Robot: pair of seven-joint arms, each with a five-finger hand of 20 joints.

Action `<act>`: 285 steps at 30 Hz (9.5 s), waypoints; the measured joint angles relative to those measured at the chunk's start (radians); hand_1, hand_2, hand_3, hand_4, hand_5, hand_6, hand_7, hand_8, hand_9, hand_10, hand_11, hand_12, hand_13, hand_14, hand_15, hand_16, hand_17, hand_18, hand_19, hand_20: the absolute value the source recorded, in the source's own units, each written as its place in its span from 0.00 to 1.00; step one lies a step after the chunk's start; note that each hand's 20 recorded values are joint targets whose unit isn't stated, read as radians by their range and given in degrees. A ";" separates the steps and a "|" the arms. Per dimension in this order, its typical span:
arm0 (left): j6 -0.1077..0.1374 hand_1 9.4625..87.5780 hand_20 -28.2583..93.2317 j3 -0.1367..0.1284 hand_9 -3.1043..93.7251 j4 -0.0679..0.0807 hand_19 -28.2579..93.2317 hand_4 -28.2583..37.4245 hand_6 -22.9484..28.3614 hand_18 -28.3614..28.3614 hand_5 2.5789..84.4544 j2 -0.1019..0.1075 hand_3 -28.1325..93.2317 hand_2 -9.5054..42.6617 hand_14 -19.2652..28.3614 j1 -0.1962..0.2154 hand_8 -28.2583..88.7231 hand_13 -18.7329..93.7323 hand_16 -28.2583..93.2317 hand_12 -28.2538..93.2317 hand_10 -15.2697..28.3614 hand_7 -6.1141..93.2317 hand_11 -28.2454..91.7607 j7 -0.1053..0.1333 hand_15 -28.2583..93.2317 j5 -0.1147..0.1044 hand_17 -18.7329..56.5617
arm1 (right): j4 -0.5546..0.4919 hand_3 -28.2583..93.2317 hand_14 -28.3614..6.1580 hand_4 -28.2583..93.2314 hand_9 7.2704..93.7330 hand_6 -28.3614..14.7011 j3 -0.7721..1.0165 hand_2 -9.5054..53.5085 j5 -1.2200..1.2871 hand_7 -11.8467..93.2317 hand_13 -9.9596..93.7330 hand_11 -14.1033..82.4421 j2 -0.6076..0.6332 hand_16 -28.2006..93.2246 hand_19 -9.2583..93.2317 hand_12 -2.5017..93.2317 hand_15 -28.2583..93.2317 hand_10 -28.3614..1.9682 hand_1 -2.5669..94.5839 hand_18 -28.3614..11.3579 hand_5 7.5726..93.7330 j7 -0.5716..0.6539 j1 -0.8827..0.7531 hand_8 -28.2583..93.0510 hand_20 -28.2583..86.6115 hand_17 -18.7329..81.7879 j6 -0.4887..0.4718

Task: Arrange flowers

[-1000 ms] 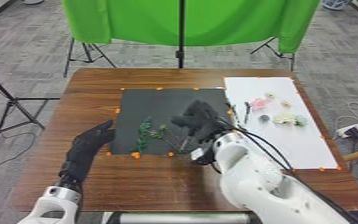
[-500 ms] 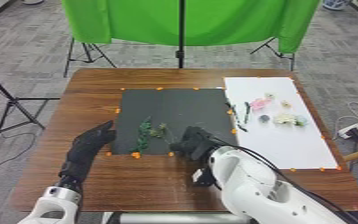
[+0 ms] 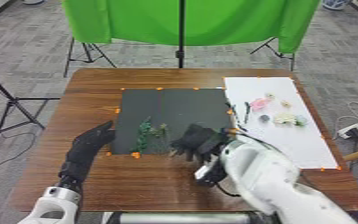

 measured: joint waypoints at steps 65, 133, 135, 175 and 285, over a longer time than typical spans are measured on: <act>-0.014 0.21 0.39 0.001 0.47 0.000 0.29 0.12 0.55 0.76 0.50 0.002 0.75 0.12 0.76 -0.008 0.21 0.43 0.27 0.36 0.65 0.12 0.35 -0.012 0.38 0.000 0.25 | 0.205 0.71 0.73 0.24 1.00 0.57 -0.055 0.02 -0.364 0.37 1.00 0.64 0.036 0.40 1.00 0.24 0.80 0.54 0.59 0.51 0.91 0.102 0.111 0.45 0.71 0.96 0.250; -0.032 0.20 0.39 0.002 0.46 0.003 0.29 0.12 0.55 0.76 0.49 -0.002 0.75 0.12 0.76 -0.011 0.21 0.43 0.27 0.36 0.65 0.11 0.35 -0.017 0.38 0.002 0.24 | 0.229 0.76 0.66 0.16 0.70 0.61 0.169 0.00 -0.523 0.20 0.93 0.32 0.220 0.49 1.00 0.26 0.69 0.33 0.42 0.43 0.56 0.159 0.009 0.19 0.67 0.81 0.056; -0.032 0.20 0.39 0.002 0.46 0.003 0.29 0.12 0.55 0.76 0.49 -0.002 0.75 0.12 0.76 -0.011 0.21 0.43 0.27 0.36 0.65 0.11 0.34 -0.017 0.38 0.002 0.24 | 0.255 0.76 0.67 0.16 0.71 0.61 0.143 0.00 -0.525 0.20 0.94 0.31 0.219 0.49 1.00 0.26 0.68 0.33 0.42 0.45 0.55 0.160 0.022 0.19 0.66 0.81 0.080; 0.255 0.09 0.38 -0.053 0.44 -0.009 0.26 0.00 0.55 0.73 0.50 0.004 0.74 0.41 0.70 0.031 0.20 0.40 0.27 0.34 0.64 0.11 0.32 0.205 0.30 -0.128 0.26 | 0.357 0.64 0.80 0.13 0.99 0.63 -0.444 0.00 -0.370 0.28 1.00 0.34 0.090 0.46 1.00 0.40 0.72 0.63 0.69 0.55 0.86 -0.224 0.508 0.35 0.67 0.91 0.442; 0.165 0.26 0.39 -0.026 0.40 0.015 0.27 0.17 0.54 0.76 0.44 -0.002 0.77 0.00 0.70 0.047 0.20 0.40 0.29 0.37 0.59 0.12 0.32 0.228 0.33 -0.160 0.25 | 0.479 0.66 0.76 0.11 0.95 0.66 -0.310 0.00 -0.432 0.28 0.98 0.23 0.009 0.51 1.00 0.45 0.71 0.65 0.68 0.52 0.84 -0.259 0.575 0.32 0.68 0.87 0.317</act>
